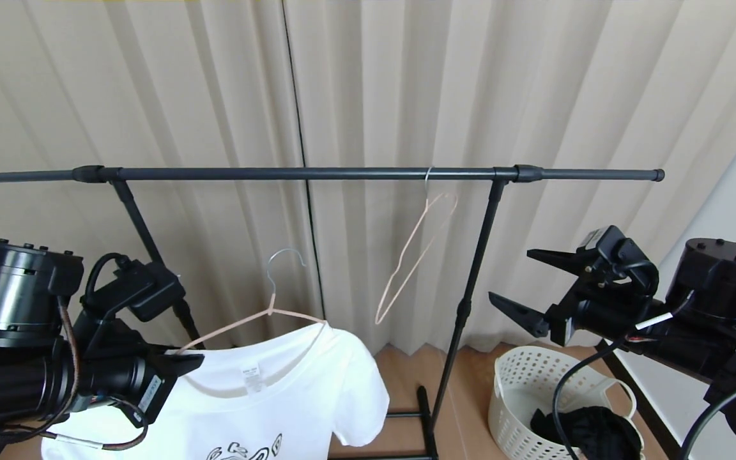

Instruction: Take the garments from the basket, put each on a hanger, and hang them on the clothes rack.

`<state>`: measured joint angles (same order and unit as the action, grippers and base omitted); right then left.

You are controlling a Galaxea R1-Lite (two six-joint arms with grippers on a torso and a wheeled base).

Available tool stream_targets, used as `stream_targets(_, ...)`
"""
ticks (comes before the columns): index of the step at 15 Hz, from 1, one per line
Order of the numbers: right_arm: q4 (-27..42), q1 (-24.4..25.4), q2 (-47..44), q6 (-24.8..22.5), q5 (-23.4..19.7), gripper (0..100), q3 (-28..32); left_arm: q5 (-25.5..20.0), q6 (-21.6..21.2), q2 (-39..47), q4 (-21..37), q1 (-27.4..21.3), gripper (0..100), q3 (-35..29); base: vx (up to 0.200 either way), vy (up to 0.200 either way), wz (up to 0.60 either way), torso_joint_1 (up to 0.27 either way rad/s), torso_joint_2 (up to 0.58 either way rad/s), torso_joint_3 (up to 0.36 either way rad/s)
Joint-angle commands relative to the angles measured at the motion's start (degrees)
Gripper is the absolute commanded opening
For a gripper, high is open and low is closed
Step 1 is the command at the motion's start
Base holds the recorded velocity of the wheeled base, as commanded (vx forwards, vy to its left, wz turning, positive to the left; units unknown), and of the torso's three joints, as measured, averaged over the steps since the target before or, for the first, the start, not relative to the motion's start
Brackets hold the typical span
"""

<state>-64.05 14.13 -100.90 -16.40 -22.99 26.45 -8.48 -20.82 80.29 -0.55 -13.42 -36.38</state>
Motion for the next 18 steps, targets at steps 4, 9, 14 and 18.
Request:
stream_targets(4, 0.0, 0.0, 0.0, 0.0, 0.0, 100, 0.2, 4.6, 2.4, 7.4, -11.7, -1.6, 0, -1.2, 0.000, 0.000, 0.00, 0.000, 0.00, 0.000)
stream_targets(9, 0.0, 0.0, 0.3, 0.0, 0.0, 100, 0.3, 12.0, 13.7, 17.1, -14.0, -4.8, 0, -14.1, 0.000, 0.000, 0.00, 0.000, 0.00, 0.000)
stream_targets(14, 0.0, -0.1, 0.2, 0.0, 0.1, 100, 0.4, 12.1, 14.9, 24.8, -14.1, -5.8, 0, -24.3, 0.000, 0.000, 0.00, 0.000, 0.00, 0.000)
stream_targets(18, 0.0, -0.3, 0.4, 0.0, 0.1, 100, 0.4, 14.0, 18.4, 30.7, -14.0, -7.5, 0, -33.7, 0.000, 0.000, 0.00, 0.000, 0.00, 0.000)
